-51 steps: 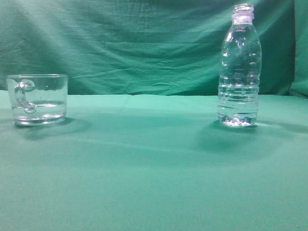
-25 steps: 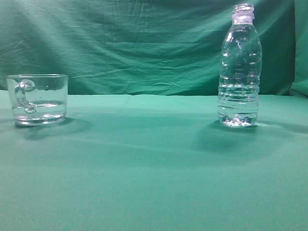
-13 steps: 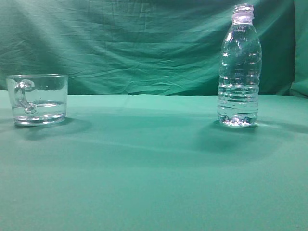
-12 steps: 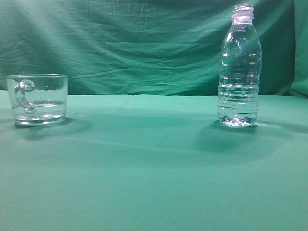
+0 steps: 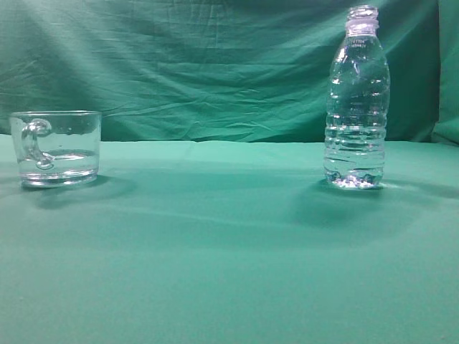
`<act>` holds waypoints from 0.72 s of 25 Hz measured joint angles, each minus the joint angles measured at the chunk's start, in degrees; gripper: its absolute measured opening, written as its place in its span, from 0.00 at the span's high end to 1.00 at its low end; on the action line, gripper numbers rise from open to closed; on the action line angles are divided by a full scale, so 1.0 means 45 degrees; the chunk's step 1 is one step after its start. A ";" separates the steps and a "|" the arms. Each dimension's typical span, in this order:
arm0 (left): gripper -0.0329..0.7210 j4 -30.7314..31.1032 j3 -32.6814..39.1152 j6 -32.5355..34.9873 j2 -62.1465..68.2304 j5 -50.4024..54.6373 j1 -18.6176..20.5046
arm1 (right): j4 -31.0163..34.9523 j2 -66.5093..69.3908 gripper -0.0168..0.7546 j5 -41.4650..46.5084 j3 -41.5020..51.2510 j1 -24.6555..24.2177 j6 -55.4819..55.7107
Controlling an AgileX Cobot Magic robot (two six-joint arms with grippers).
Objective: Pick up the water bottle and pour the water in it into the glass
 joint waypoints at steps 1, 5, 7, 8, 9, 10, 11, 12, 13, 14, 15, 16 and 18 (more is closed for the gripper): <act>0.96 0.0000 0.0000 0.0000 0.0000 0.0000 0.0000 | 0.0056 -0.0093 0.98 -0.0020 0.0505 0.0000 0.0000; 0.96 0.0000 0.0000 0.0000 0.0000 0.0000 0.0000 | 0.0344 -0.0093 0.98 -0.0019 0.0980 0.0000 0.0000; 0.96 0.0000 0.0000 0.0000 0.0000 0.0000 0.0000 | 0.0483 -0.0093 0.98 0.0108 0.1003 0.0000 0.0000; 0.96 0.0000 0.0000 0.0000 0.0000 0.0000 0.0000 | 0.0505 -0.0093 0.98 0.0184 0.1003 0.0000 0.0000; 0.96 0.0000 0.0000 0.0000 0.0000 0.0000 0.0000 | 0.0512 -0.0093 0.98 0.0250 0.1003 0.0000 0.0000; 0.96 0.0000 0.0000 0.0000 0.0000 0.0000 0.0000 | 0.0534 -0.0093 0.98 0.0301 0.1003 0.0000 0.0000; 0.96 0.0000 0.0000 0.0000 0.0000 0.0000 0.0000 | 0.0558 -0.0093 0.98 0.0364 0.1003 0.0000 0.0000; 0.96 0.0000 0.0000 0.0000 0.0000 0.0000 0.0000 | 0.0661 -0.0093 0.98 0.0451 0.1003 0.0000 0.0000; 0.96 0.0000 0.0000 0.0000 0.0000 0.0000 0.0000 | 0.0786 -0.0093 0.98 0.0608 0.1003 0.0000 0.0000; 0.96 0.0000 0.0000 0.0000 0.0000 0.0000 0.0000 | 0.0881 -0.0093 0.98 0.0708 0.1003 0.0000 0.0023; 0.96 0.0000 0.0000 0.0000 0.0000 0.0000 0.0000 | 0.0931 -0.0093 0.98 0.0760 0.1003 0.0000 0.0023; 0.96 0.0000 0.0000 0.0000 0.0000 0.0000 0.0000 | 0.0964 -0.0093 0.98 0.0756 0.1003 0.0000 0.0023; 0.96 0.0000 0.0000 0.0000 0.0000 0.0000 0.0000 | 0.0992 -0.0093 0.98 0.0790 0.1003 0.0000 0.0023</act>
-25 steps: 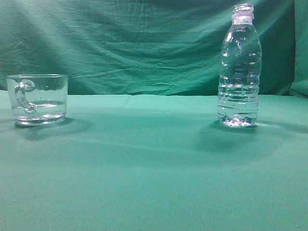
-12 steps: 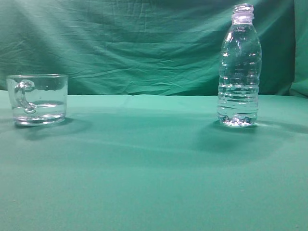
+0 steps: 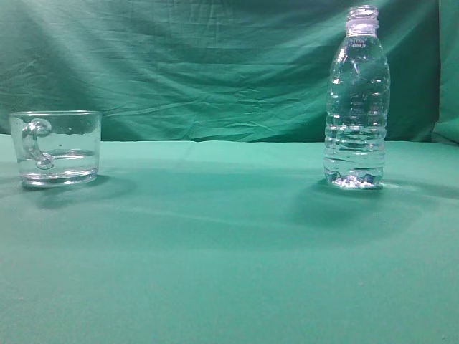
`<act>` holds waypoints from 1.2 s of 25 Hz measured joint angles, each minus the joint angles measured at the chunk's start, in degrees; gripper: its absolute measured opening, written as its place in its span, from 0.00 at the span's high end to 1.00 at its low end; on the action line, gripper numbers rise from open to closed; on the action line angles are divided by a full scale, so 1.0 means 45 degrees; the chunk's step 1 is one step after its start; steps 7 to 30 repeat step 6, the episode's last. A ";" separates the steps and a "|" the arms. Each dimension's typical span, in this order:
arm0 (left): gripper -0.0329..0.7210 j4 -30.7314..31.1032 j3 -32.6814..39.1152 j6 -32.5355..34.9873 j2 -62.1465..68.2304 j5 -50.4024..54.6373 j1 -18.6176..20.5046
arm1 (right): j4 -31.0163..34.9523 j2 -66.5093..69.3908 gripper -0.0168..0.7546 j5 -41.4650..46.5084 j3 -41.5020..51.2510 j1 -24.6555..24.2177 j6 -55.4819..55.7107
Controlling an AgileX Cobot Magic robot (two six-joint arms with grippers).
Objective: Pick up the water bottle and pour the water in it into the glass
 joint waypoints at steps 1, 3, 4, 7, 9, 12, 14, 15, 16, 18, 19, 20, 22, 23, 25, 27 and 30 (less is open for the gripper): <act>0.96 0.0000 0.0000 0.0000 0.0000 0.0000 0.0000 | 0.0000 0.0000 0.98 0.0031 0.0000 0.0000 0.0000; 0.96 0.0000 0.0000 0.0000 0.0000 0.0000 0.0000 | 0.0000 0.0000 0.98 0.0037 0.0000 0.0000 0.0000; 0.96 0.0000 0.0000 0.0000 0.0000 0.0000 0.0000 | 0.0000 0.0000 0.98 0.0059 0.0000 0.0000 0.0000; 0.96 0.0000 0.0000 0.0000 0.0000 0.0000 0.0000 | 0.0000 0.0000 0.98 0.0059 0.0000 0.0000 0.0000; 0.96 0.0000 0.0000 0.0000 0.0000 0.0000 0.0000 | 0.0000 0.0000 0.98 0.0059 0.0000 0.0000 0.0000; 0.96 0.0000 0.0000 0.0000 0.0000 0.0000 0.0000 | 0.0000 0.0000 0.98 0.0059 0.0000 0.0000 0.0000; 0.96 0.0000 0.0000 0.0000 0.0000 0.0000 0.0000 | 0.0000 0.0000 0.98 0.0059 0.0000 0.0000 0.0000; 0.96 0.0000 0.0000 0.0000 0.0000 0.0000 0.0000 | 0.0000 0.0000 0.98 0.0059 0.0000 0.0000 0.0000; 0.96 0.0000 0.0000 0.0000 0.0000 0.0000 0.0000 | 0.0000 0.0000 0.98 0.0059 0.0000 0.0000 0.0000; 0.96 0.0000 0.0000 0.0000 0.0000 0.0000 0.0000 | 0.0000 0.0000 0.98 0.0059 0.0000 0.0000 0.0000; 0.96 0.0000 0.0000 0.0000 0.0000 0.0000 0.0000 | 0.0000 0.0000 0.98 0.0059 0.0000 0.0000 0.0000; 0.96 0.0000 0.0000 0.0000 0.0000 0.0000 0.0000 | 0.0000 0.0000 0.98 0.0059 0.0000 0.0000 0.0000; 0.96 0.0000 0.0000 0.0000 0.0000 0.0000 0.0000 | 0.0000 0.0000 0.98 0.0059 0.0000 0.0000 0.0000; 0.96 0.0000 0.0000 0.0000 0.0000 0.0000 0.0000 | 0.0000 0.0000 0.98 0.0059 0.0000 0.0000 0.0000; 0.96 0.0000 0.0000 0.0000 0.0000 0.0000 0.0000 | 0.0000 0.0000 0.98 0.0059 0.0000 0.0000 0.0000; 0.96 0.0000 0.0000 0.0000 0.0000 0.0000 0.0000 | 0.0000 0.0000 0.98 0.0059 0.0000 0.0000 0.0000; 0.96 0.0000 0.0000 0.0000 0.0000 0.0000 0.0000 | 0.0000 0.0000 0.98 0.0059 0.0000 0.0000 0.0000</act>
